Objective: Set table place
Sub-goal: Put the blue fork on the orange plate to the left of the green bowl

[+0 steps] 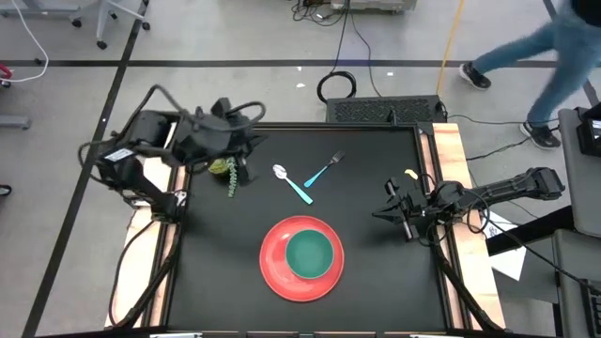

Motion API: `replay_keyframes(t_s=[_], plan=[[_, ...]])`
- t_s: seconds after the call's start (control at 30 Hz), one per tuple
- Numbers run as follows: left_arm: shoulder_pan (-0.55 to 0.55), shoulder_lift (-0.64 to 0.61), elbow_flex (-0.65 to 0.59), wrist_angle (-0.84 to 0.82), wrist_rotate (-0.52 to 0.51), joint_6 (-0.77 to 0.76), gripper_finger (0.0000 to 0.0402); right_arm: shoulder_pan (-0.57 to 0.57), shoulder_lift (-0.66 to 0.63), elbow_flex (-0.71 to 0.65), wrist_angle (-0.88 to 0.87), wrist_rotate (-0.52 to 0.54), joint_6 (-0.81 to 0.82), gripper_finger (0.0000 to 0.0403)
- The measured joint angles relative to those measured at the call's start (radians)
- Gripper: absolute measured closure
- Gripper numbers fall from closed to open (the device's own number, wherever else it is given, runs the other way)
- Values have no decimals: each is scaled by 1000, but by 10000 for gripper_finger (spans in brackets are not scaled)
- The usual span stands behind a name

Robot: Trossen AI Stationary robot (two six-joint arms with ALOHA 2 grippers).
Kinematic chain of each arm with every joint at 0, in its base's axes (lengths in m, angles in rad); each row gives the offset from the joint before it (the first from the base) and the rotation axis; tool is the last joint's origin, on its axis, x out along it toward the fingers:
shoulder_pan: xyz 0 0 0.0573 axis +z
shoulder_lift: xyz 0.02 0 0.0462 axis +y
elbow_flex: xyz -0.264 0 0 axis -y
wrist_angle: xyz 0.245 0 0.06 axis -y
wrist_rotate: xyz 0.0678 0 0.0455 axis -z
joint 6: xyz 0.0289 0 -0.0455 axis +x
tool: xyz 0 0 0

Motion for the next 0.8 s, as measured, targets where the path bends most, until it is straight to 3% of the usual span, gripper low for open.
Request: replay_keyframes(t_s=[0.17, 0.33, 0.43, 0.6, 0.67, 0.8], plan=[[-58, -164, -278, 106, -113, -88, 400, 0, 0, 0, -6, 0, 0, 403], [-95, -387, -678, 391, -139, -108, 400, 0, 0, 0, -3, 0, 0, 403], [-95, -523, -881, 635, -8, -42, 400, 0, 0, 0, 8, 0, 0, 403], [-48, -698, -1128, 960, 360, 109, 401, 0, 0, 0, 10, 0, 0, 403], [-20, -742, -1198, 1054, 477, 163, 401, 0, 0, 0, 9, 0, 0, 403], [41, -768, -1308, 1148, 610, 221, 401, 0, 0, 0, 10, 0, 0, 403]])
